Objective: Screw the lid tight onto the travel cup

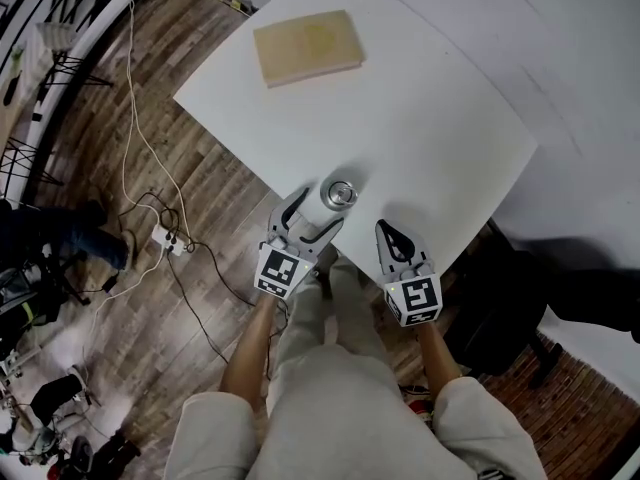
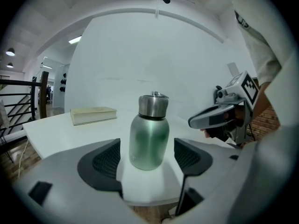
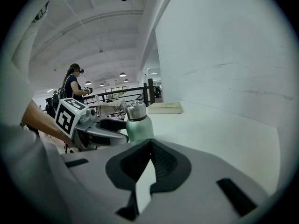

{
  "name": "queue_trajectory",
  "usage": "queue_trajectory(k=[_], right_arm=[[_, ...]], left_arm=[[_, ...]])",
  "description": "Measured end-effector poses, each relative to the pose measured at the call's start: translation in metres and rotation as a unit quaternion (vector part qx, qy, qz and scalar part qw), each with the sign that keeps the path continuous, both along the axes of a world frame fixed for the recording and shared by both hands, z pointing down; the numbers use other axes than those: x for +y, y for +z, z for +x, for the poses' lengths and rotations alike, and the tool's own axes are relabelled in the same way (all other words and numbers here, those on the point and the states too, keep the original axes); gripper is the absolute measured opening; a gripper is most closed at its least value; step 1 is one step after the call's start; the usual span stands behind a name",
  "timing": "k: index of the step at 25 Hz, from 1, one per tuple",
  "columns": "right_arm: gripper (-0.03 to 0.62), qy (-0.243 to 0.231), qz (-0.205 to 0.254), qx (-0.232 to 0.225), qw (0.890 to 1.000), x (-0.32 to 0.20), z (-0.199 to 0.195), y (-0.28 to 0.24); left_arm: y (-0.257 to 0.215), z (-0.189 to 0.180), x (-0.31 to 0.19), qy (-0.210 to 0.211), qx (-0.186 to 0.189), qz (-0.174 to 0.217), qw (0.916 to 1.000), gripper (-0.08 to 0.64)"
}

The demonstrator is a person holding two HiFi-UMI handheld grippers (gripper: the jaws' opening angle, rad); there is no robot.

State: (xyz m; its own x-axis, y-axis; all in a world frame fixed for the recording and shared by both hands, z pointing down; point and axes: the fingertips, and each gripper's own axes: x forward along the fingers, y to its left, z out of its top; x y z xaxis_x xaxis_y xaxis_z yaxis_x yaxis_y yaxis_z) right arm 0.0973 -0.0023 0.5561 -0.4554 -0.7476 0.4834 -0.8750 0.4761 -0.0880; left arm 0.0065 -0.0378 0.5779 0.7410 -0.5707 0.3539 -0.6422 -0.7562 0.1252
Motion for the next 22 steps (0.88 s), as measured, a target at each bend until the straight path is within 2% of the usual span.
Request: queue_trajectory(k=[10,17,18,21,22], right_arm=[[0.0,0.004,0.0,-0.007,1.0,0.001,0.008,0.003],[0.005,-0.003,0.011,-0.059,0.998,-0.001,0.007,-0.006],[0.018,-0.009,0.014,-0.065,0.998,-0.001,0.005,-0.008],[0.121,-0.031,0.023,-0.086,0.996,-0.002,-0.003,-0.01],[0.206,-0.038,0.027,-0.089,0.995,-0.002,-0.006,-0.01]], left_arm=[[0.001,0.028,-0.015,0.023,-0.002,0.01,0.9997,0.336],[0.008,0.03,-0.016,0.026,-0.001,0.011,0.9996,0.334],[0.008,0.029,-0.017,0.025,-0.001,0.013,0.9996,0.334],[0.009,0.028,-0.019,0.022,-0.001,0.017,0.9996,0.334],[0.009,0.028,-0.019,0.022,-0.001,0.018,0.9996,0.334]])
